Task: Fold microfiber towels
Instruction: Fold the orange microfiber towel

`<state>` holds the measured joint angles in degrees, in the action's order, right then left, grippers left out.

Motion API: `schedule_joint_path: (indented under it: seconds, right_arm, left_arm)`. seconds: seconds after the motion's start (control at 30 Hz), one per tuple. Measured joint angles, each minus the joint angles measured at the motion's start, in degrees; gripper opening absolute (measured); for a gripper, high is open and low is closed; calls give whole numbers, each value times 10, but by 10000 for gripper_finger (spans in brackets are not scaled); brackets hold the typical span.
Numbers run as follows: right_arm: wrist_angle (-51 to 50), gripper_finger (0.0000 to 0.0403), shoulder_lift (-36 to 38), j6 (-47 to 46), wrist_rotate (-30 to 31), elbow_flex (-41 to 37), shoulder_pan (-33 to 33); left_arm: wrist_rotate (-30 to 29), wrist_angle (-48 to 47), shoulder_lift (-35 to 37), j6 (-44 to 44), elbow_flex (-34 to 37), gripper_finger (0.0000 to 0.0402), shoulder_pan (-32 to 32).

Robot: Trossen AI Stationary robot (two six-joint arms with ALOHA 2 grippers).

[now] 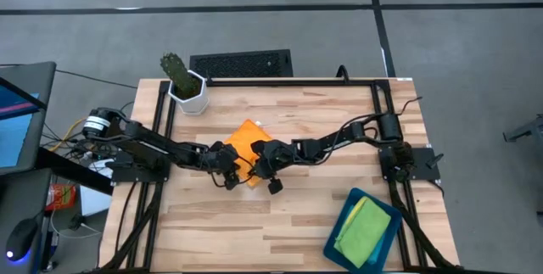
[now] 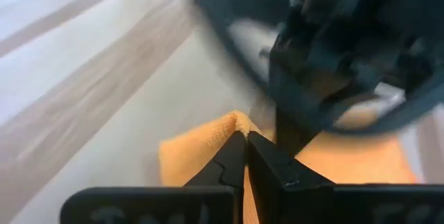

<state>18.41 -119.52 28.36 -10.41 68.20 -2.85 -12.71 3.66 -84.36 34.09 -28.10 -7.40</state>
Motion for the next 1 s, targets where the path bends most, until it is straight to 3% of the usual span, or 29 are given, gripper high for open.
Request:
schedule_joint_path:
  seconds: [0.27,0.6,1.0]
  right_arm:
    - [16,38,-35,3,0,46,1]
    - [-49,38,-90,-1,2,117,7]
    - [-77,60,-101,-41,0,126,19]
  left_arm:
    - [-2,-1,0,-3,-1,0,1]
    - [-2,-6,1,-4,-2,0,1]
    - [7,-20,8,10,-2,0,1]
